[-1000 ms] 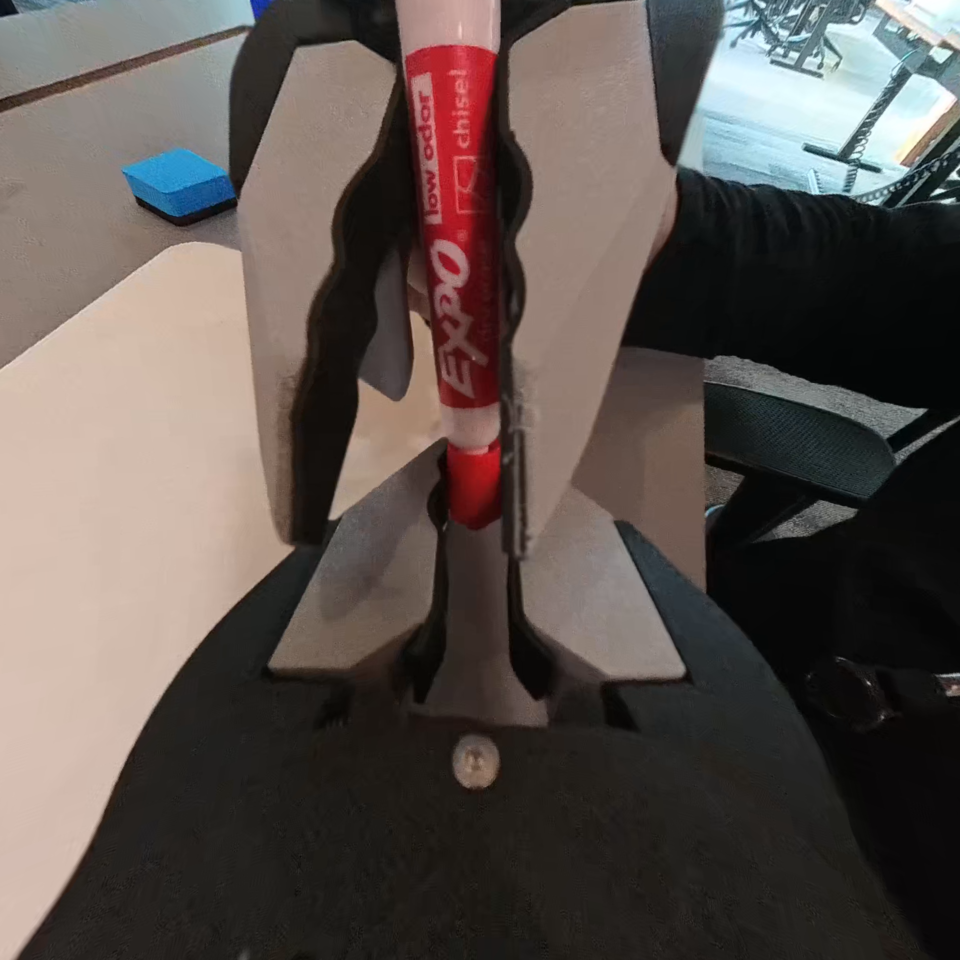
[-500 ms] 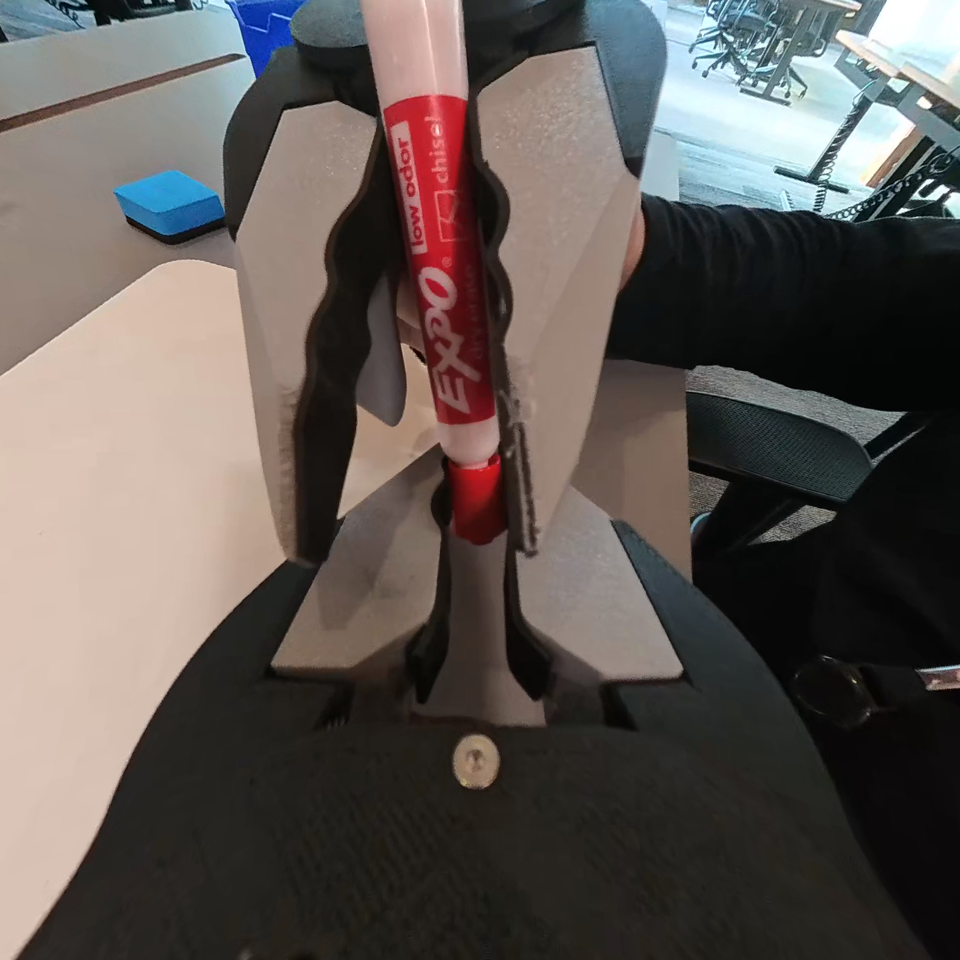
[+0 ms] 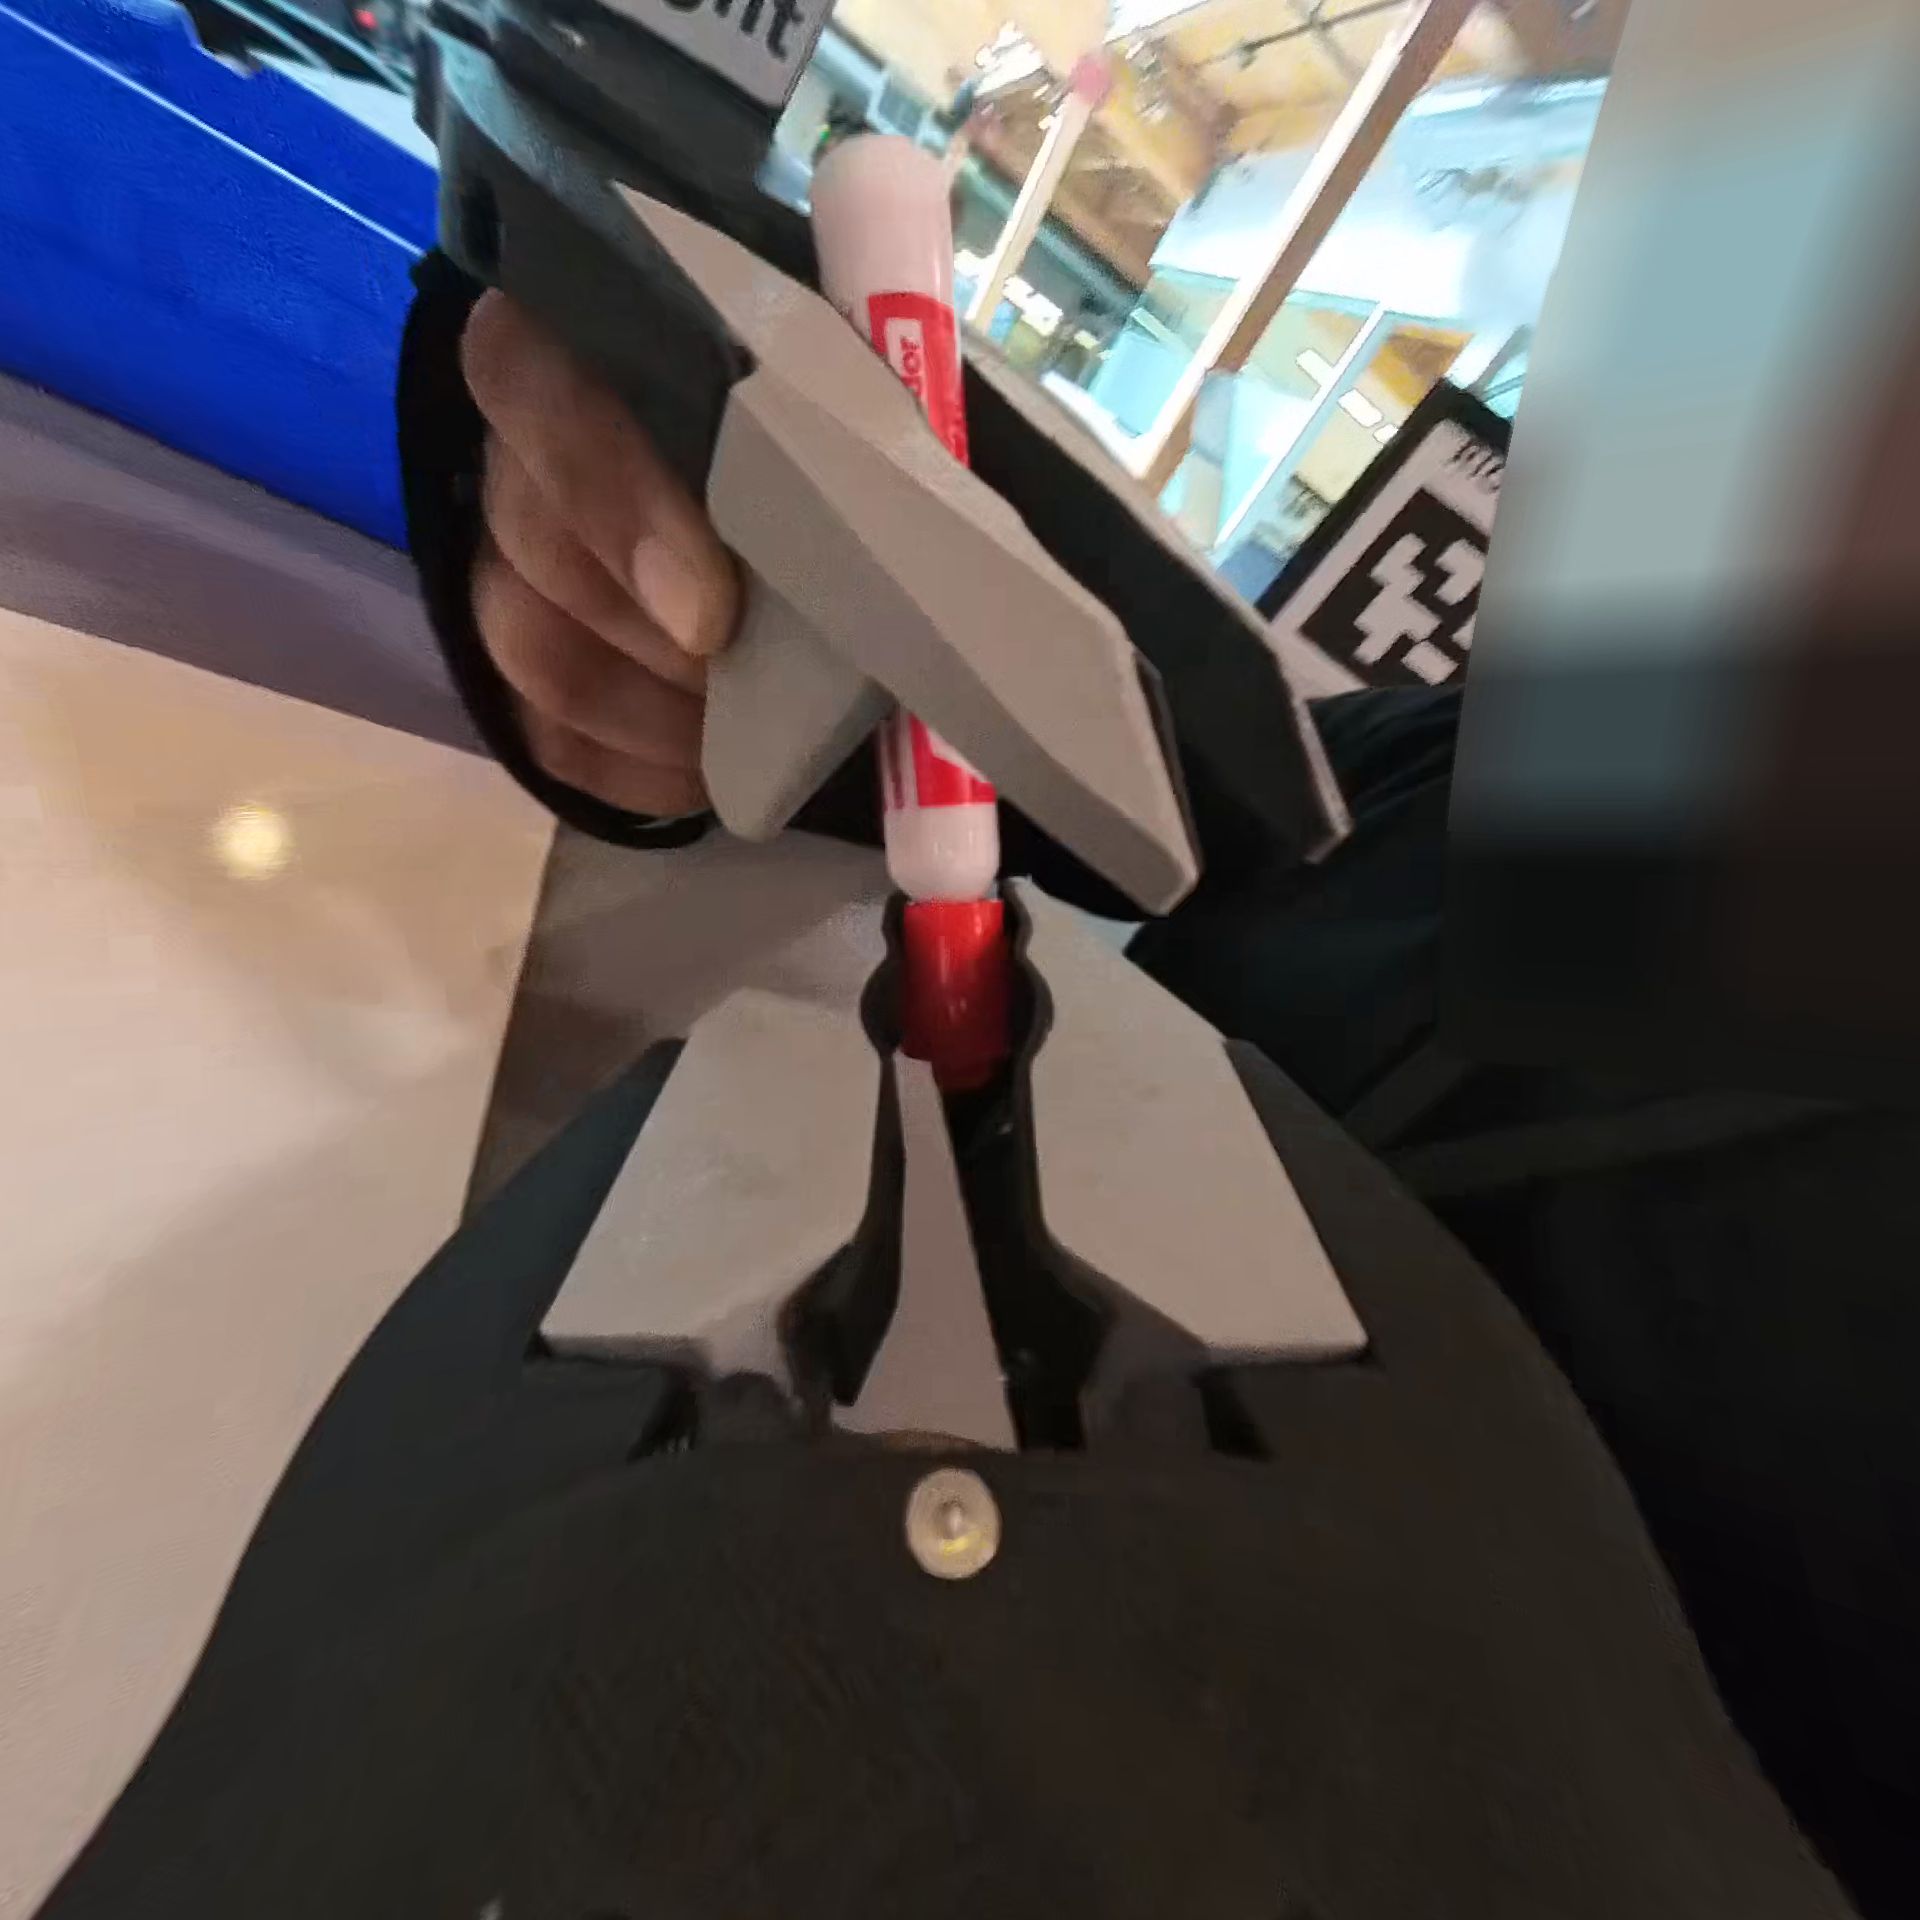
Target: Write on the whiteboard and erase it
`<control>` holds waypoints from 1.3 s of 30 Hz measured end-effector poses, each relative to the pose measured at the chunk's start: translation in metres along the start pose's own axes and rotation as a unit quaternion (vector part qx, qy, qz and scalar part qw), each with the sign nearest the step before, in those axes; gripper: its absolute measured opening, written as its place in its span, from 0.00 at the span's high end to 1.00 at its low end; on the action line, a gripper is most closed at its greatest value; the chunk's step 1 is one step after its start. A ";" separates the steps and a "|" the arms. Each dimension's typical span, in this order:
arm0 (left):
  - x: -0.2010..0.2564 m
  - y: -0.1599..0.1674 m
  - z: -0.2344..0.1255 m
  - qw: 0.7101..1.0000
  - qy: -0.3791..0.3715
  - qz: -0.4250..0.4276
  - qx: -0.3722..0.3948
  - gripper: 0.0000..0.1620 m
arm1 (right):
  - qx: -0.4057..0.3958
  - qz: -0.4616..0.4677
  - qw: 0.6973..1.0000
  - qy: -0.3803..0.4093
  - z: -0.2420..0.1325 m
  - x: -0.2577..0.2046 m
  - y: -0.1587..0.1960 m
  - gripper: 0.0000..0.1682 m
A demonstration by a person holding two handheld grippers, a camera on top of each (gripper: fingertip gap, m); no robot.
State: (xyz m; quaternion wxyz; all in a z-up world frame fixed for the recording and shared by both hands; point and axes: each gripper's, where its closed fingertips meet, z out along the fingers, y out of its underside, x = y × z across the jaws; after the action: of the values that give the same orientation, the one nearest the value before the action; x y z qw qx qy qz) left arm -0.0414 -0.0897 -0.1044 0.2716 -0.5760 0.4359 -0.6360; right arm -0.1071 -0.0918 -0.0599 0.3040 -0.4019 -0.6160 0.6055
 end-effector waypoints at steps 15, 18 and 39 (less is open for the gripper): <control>-0.070 0.002 -0.012 0.947 -0.303 0.090 -0.065 0.92 | 0.015 0.143 0.979 0.144 -0.023 0.067 0.018 0.84; -0.017 -0.016 -0.004 0.995 -0.095 -0.024 0.015 0.92 | 0.062 0.067 0.994 0.060 -0.016 0.030 -0.016 0.84; -0.037 -0.021 -0.014 0.976 -0.212 0.041 -0.005 0.92 | 0.078 0.111 0.986 0.098 -0.027 0.048 -0.014 0.84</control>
State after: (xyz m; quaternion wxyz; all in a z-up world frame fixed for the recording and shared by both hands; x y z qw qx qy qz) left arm -0.0448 -0.0451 -0.1041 0.3810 -0.6805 0.3951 -0.4854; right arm -0.1093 -0.0357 -0.0488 0.3241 -0.5003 -0.4852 0.6397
